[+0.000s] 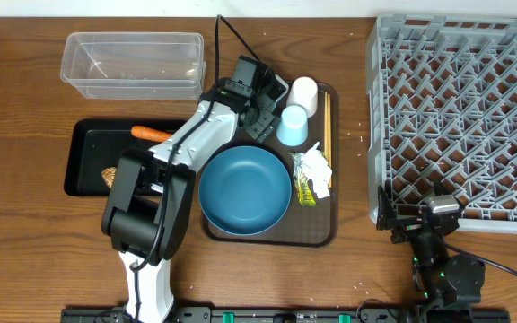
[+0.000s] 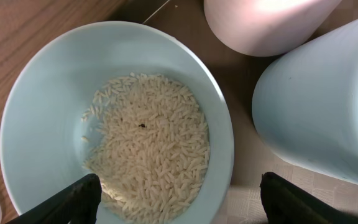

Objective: Sort waste into correct bins and load items into the dishwasher rack
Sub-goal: 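Move the left gripper over the light-blue rice bowl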

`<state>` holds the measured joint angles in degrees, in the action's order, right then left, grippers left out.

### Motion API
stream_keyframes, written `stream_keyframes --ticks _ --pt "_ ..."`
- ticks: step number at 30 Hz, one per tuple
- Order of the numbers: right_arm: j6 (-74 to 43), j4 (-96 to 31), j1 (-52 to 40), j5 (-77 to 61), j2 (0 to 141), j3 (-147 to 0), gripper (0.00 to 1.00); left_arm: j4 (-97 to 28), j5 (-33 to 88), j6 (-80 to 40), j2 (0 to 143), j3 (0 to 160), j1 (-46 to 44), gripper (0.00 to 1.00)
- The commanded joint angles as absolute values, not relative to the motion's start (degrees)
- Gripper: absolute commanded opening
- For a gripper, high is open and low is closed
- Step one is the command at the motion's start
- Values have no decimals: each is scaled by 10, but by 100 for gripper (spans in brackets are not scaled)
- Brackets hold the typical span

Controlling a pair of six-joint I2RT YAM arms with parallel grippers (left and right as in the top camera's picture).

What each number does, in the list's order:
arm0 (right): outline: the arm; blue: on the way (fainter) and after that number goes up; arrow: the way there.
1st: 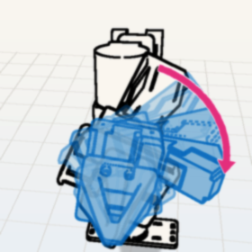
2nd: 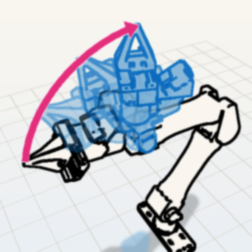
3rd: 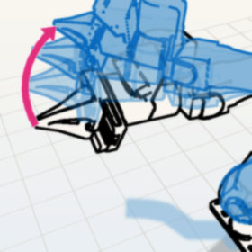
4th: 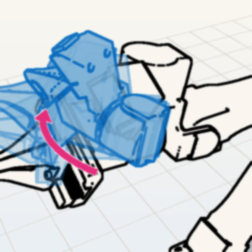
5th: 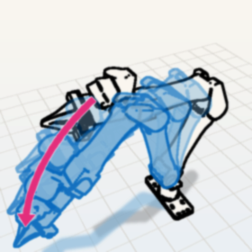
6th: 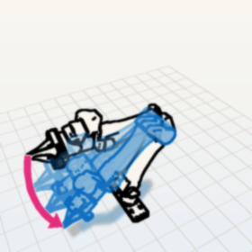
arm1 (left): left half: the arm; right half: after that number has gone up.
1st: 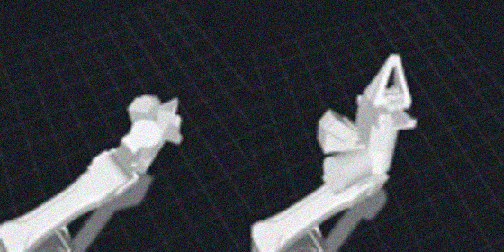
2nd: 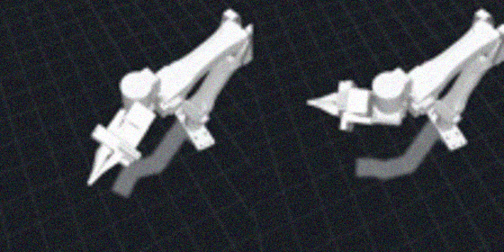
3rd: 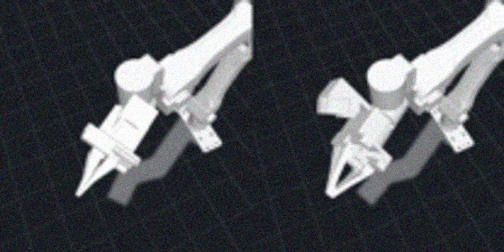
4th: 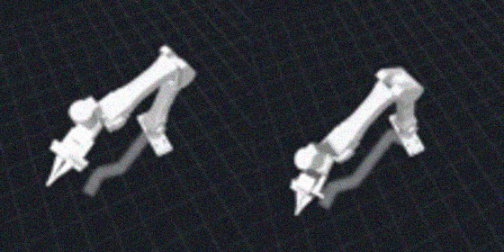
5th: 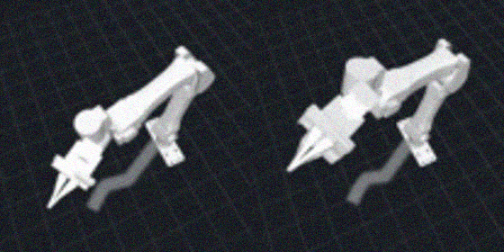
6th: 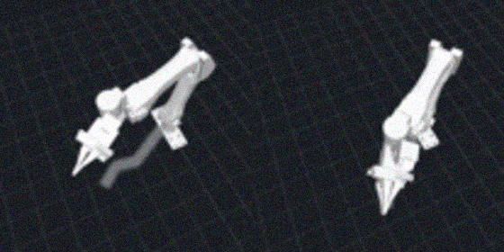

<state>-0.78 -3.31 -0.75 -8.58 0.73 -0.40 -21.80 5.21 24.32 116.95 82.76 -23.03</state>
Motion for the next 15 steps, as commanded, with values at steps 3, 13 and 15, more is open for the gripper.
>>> stream_keyframes --ticks 3,13,15 --pt "-1 -35 1 -89 6 -3 99 -218 54 251 1179 819 -229 78" --pt "-1 -35 1 -89 7 -3 99 -224 56 250 1180 807 -230 75" --pt "-1 -35 1 -89 6 -3 99 -223 56 250 1180 801 -230 76"
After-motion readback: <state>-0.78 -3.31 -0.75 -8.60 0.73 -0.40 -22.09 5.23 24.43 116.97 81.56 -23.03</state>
